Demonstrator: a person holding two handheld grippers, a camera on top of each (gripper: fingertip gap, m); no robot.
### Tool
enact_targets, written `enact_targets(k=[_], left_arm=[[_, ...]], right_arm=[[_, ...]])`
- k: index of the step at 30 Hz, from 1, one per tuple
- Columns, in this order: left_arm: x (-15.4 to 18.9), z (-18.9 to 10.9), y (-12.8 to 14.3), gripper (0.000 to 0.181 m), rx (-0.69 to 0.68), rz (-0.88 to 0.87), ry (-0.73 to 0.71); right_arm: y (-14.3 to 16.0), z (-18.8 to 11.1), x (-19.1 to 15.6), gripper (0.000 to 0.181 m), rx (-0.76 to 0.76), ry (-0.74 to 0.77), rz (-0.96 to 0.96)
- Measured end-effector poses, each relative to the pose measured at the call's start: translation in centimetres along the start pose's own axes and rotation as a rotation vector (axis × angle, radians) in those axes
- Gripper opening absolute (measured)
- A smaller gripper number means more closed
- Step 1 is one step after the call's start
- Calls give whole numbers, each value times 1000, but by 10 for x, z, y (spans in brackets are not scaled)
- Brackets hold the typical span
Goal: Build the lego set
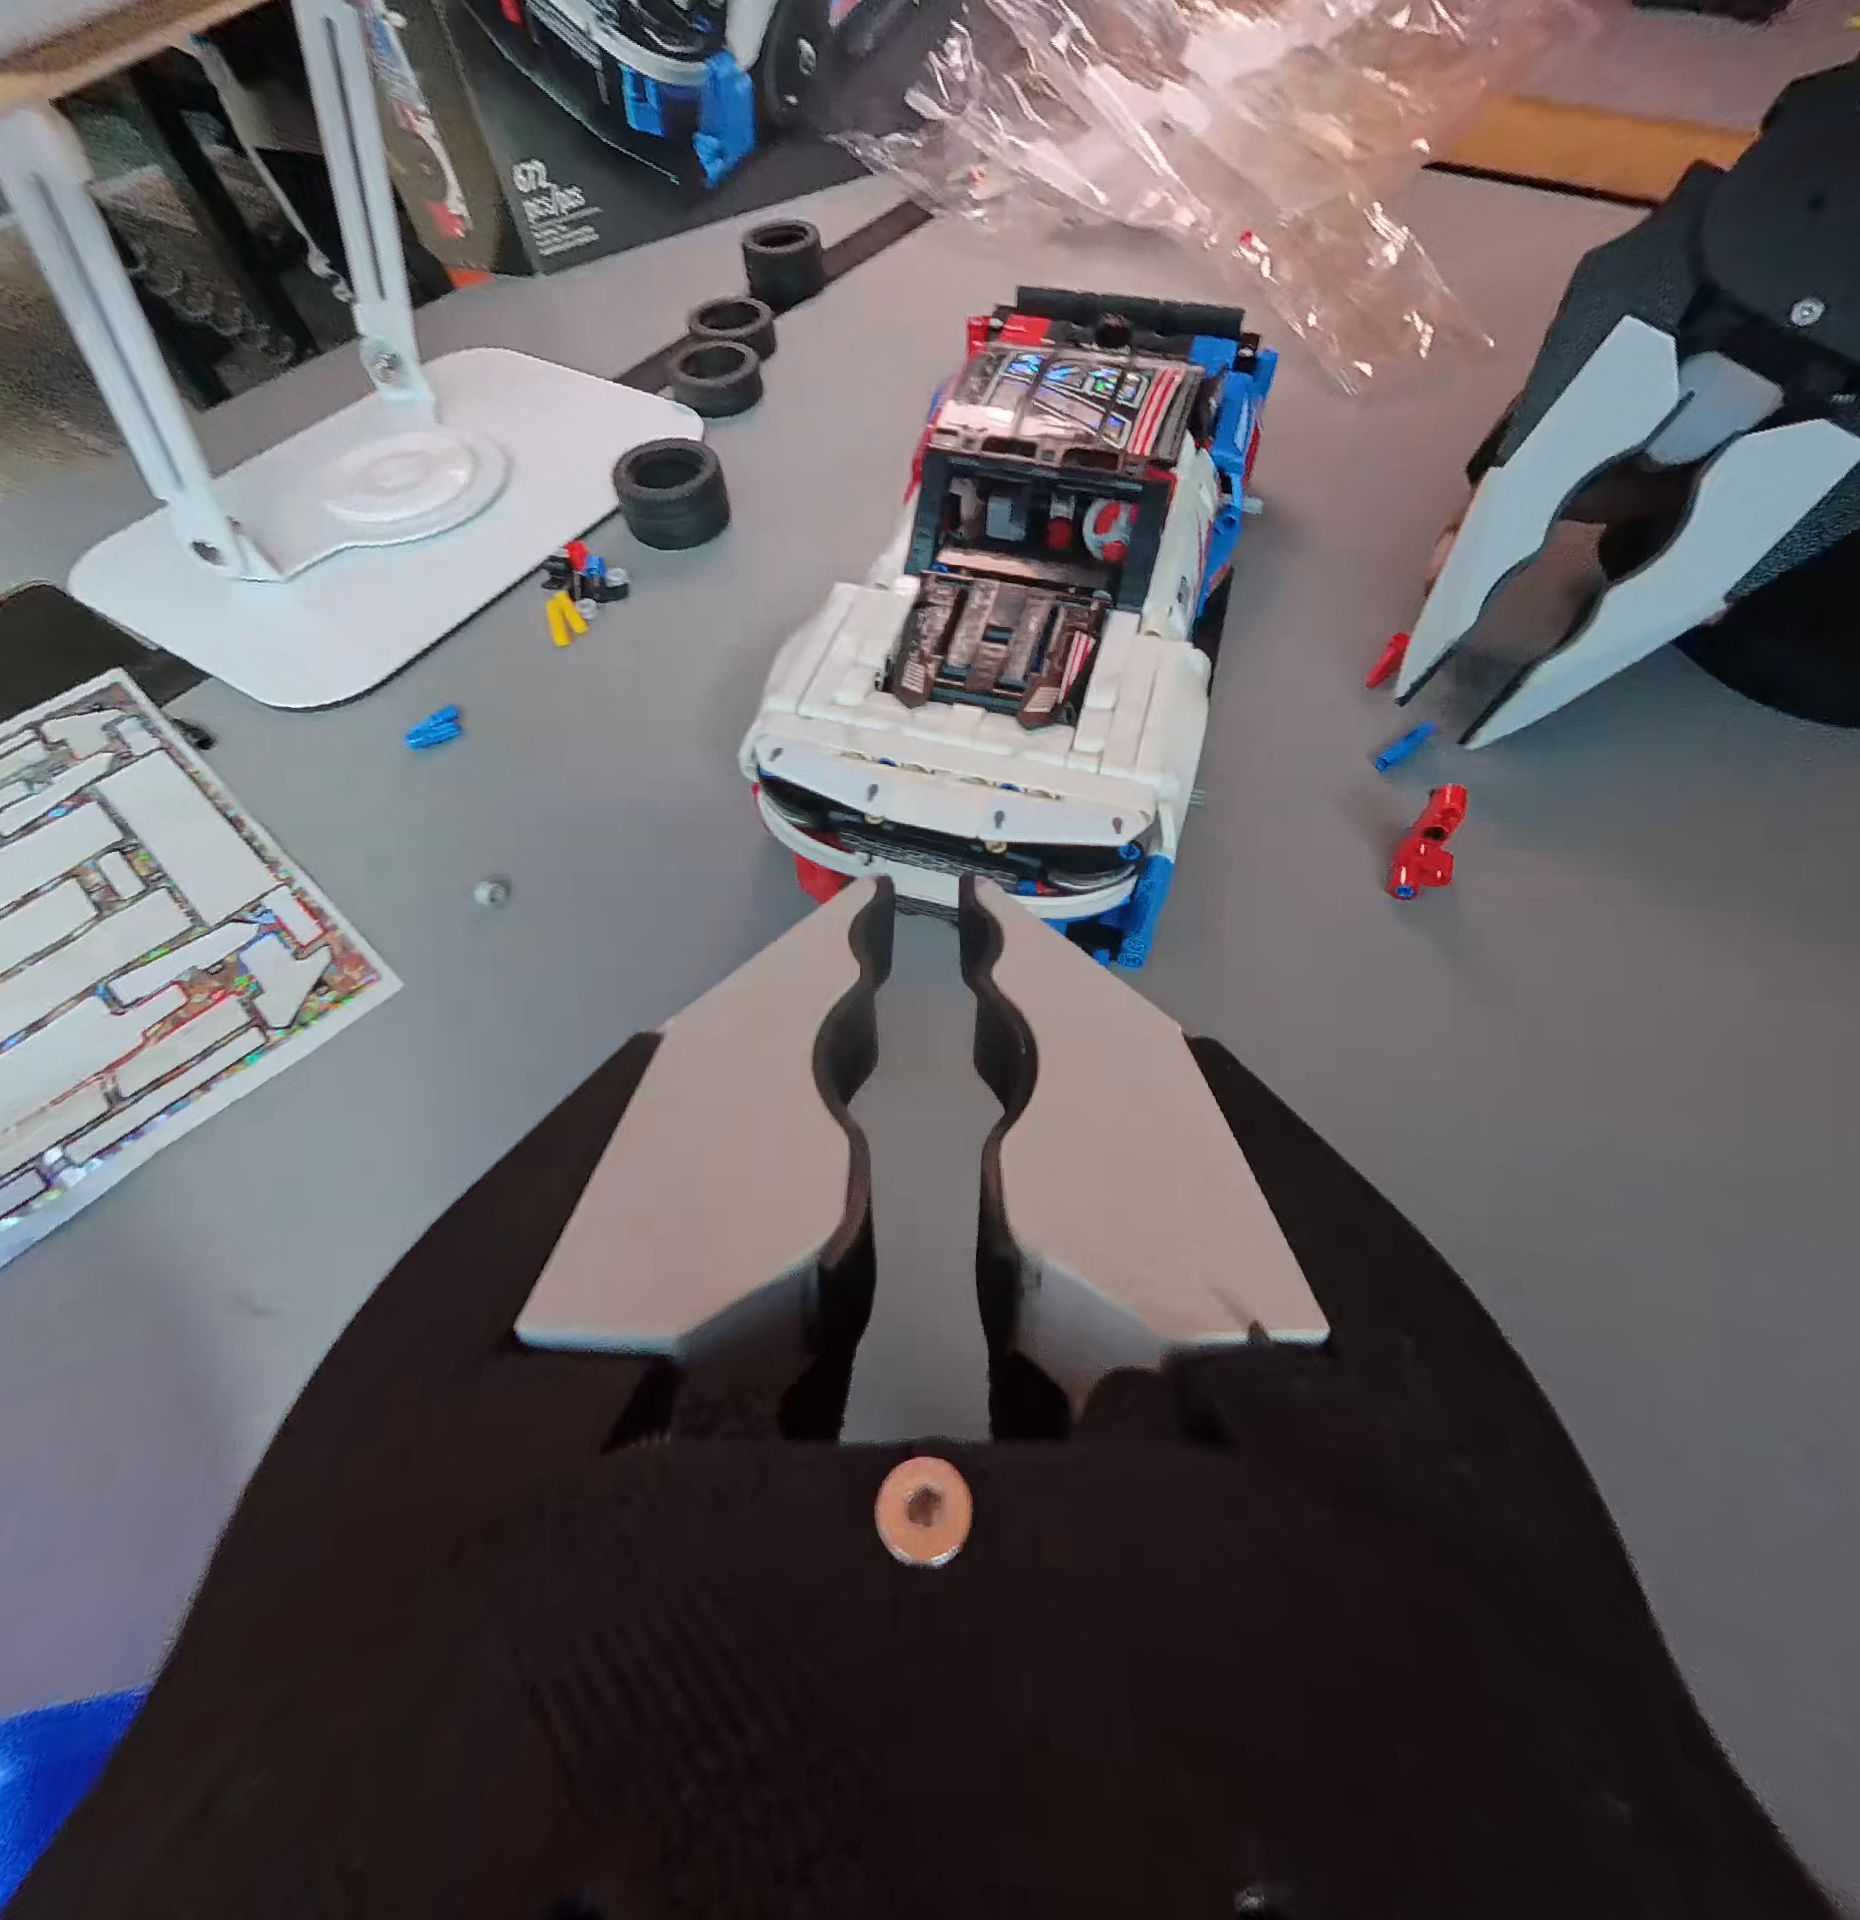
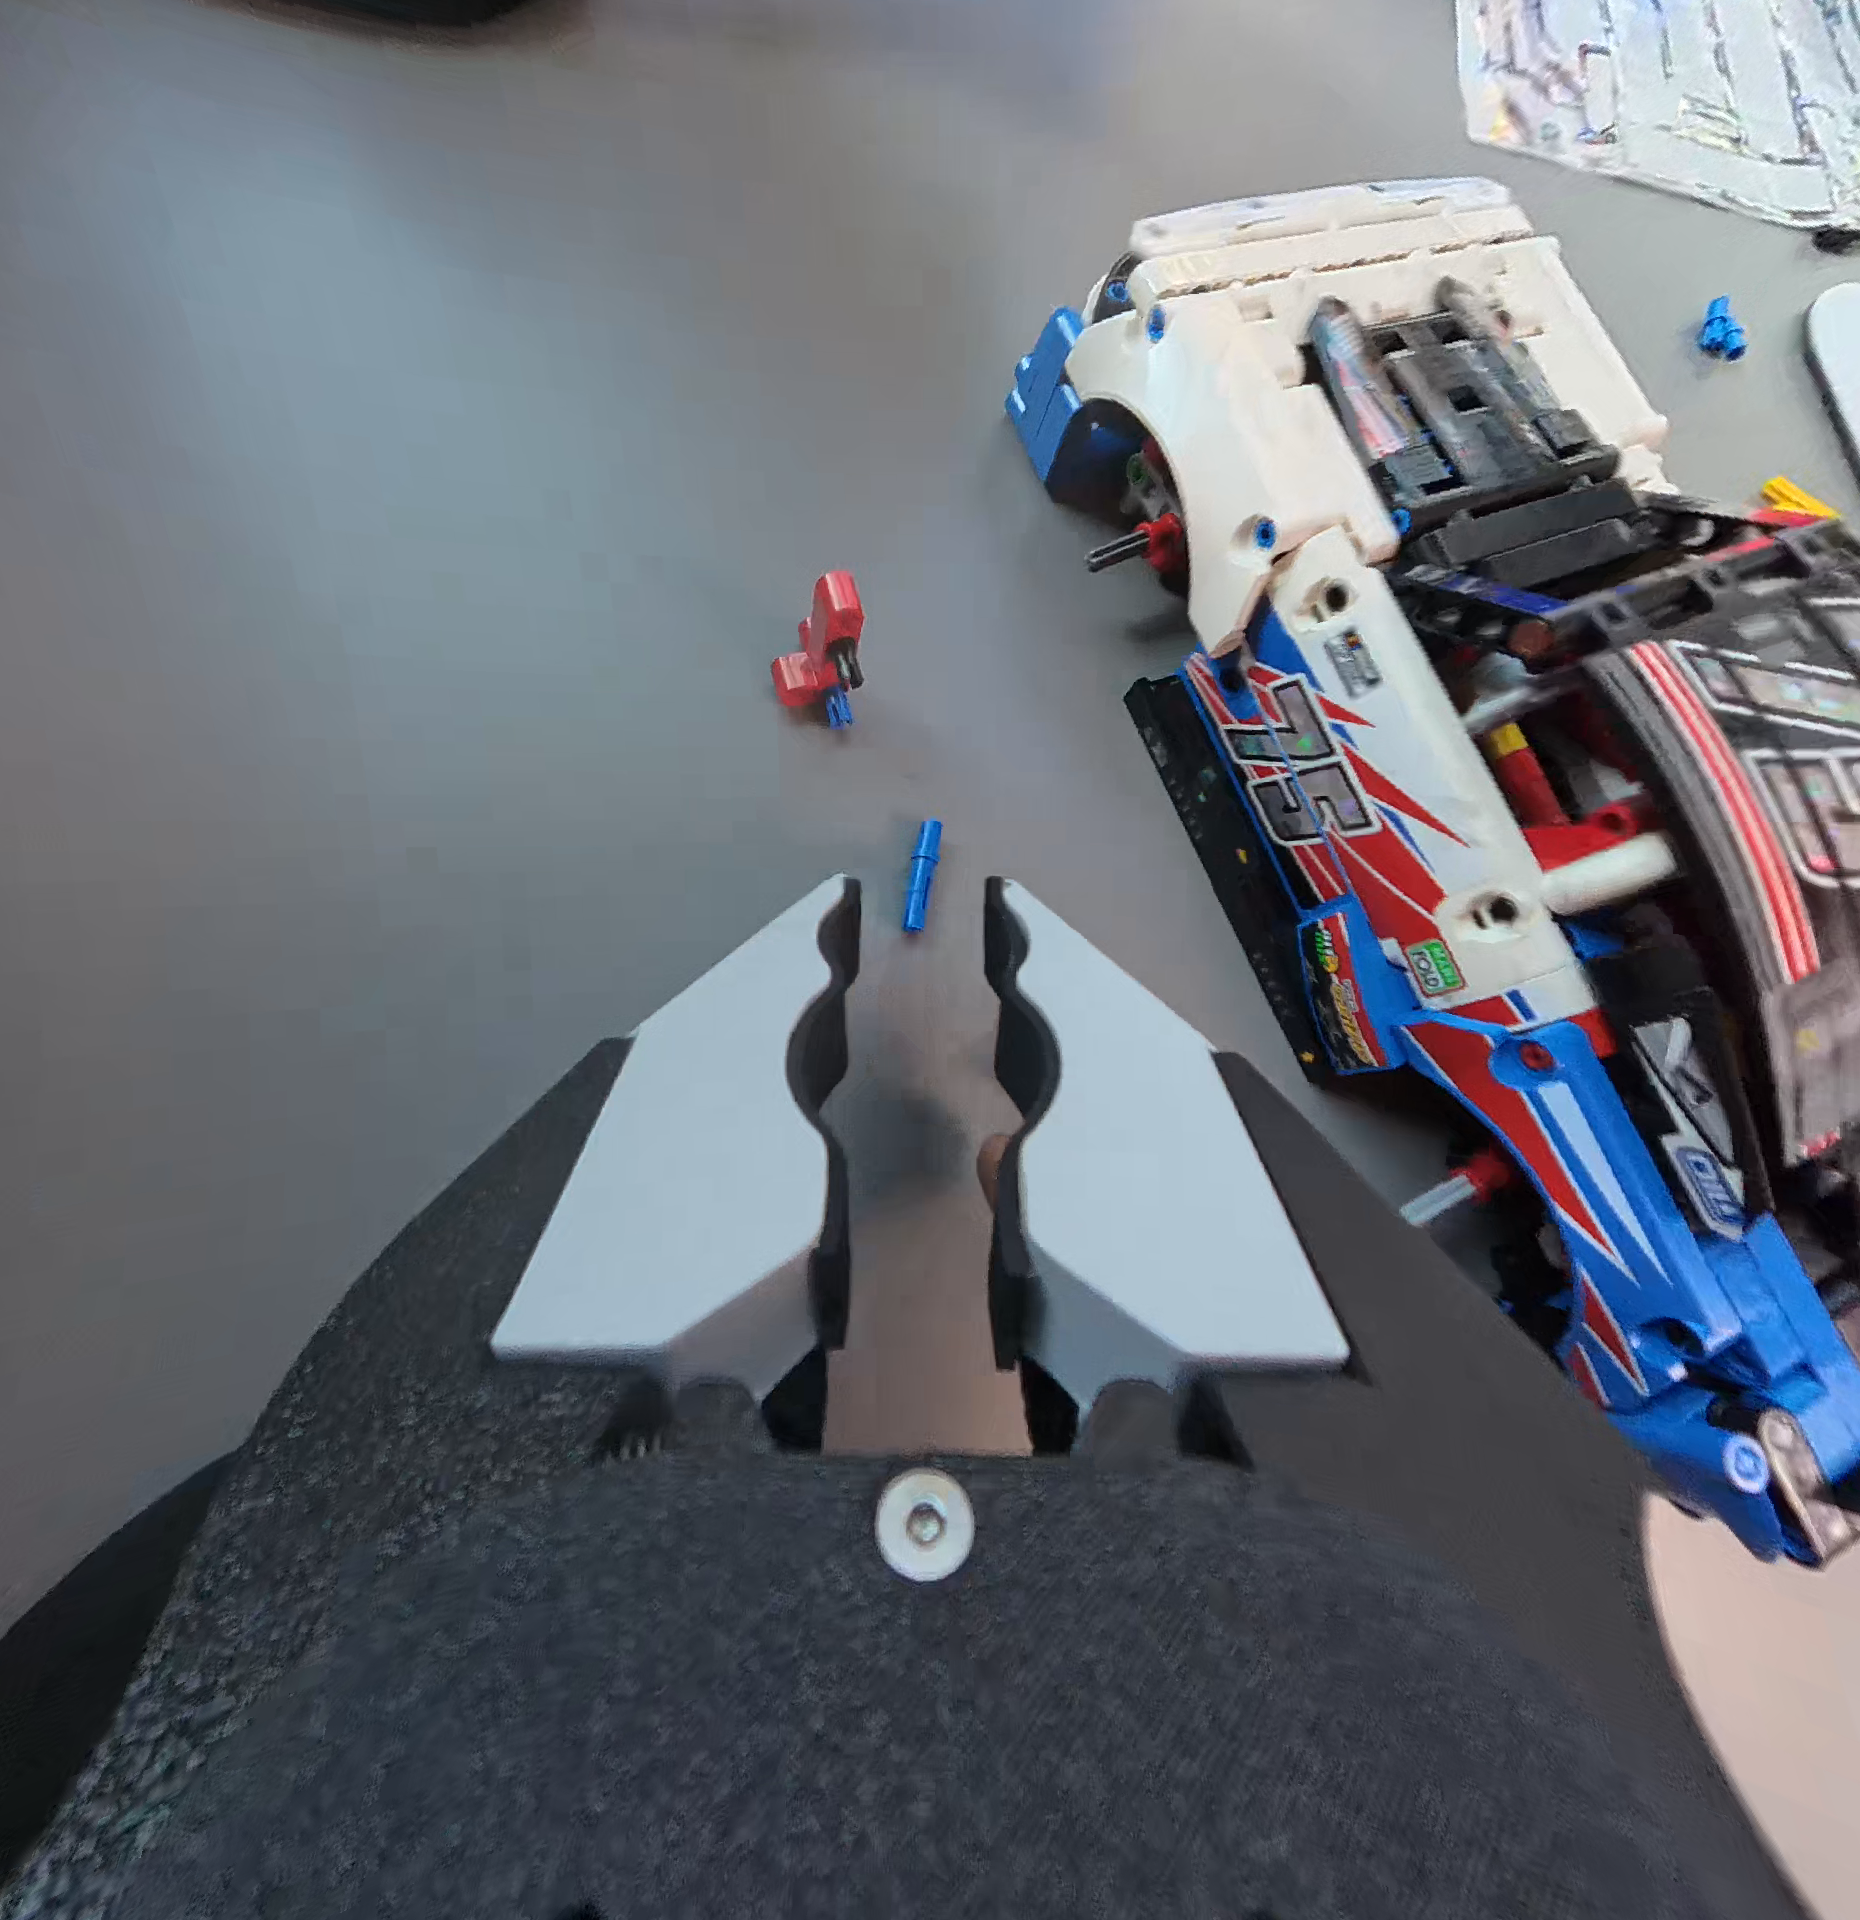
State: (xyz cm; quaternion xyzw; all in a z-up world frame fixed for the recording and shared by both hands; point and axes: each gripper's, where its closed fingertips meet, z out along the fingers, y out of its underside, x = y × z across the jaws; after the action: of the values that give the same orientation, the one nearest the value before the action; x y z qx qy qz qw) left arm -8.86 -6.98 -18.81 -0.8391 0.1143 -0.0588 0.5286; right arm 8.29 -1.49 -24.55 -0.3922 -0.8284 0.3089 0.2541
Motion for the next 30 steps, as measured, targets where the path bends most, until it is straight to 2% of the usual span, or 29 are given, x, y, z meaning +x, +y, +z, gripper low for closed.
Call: enact_targets(k=[3,5,7,10,11,12,13,14,16,19,23,25,30], left_arm=[[-13,-5,-5,9,49,-32,-60],[-16,-6,-8,9,72,-36,-84],[-18,-7,-12,9,95,-41,-99],[-17,-7,-13,9,108,-47,-99],[-17,-7,-13,9,107,-47,-97],[-16,-6,-12,10,105,-46,-96],[-16,-6,-12,11,104,-45,-94],[-15,-5,-11,13,103,-46,-88],[-13,-3,-10,18,96,-53,-72],[0,4,0,33,40,-86,29],[16,16,21,48,-86,-51,95],[21,19,24,49,-105,-15,99],[21,23,26,46,-105,-17,79]], right_arm=[[-25,-43,27,24,253,28,110],[-50,-94,60,25,536,117,210],[-61,-154,91,24,827,215,313],[-47,-227,124,24,1137,355,441],[-38,-242,132,21,1191,389,475],[-29,-253,138,6,1219,424,503],[-22,-260,141,0,1239,453,508],[-16,-264,145,0,1245,480,522],[-10,-256,148,0,1197,489,533],[-12,-224,147,3,1041,496,489],[-17,-154,133,28,708,476,329],[-20,-119,123,35,532,461,207],[-39,-42,104,69,145,425,-121]])
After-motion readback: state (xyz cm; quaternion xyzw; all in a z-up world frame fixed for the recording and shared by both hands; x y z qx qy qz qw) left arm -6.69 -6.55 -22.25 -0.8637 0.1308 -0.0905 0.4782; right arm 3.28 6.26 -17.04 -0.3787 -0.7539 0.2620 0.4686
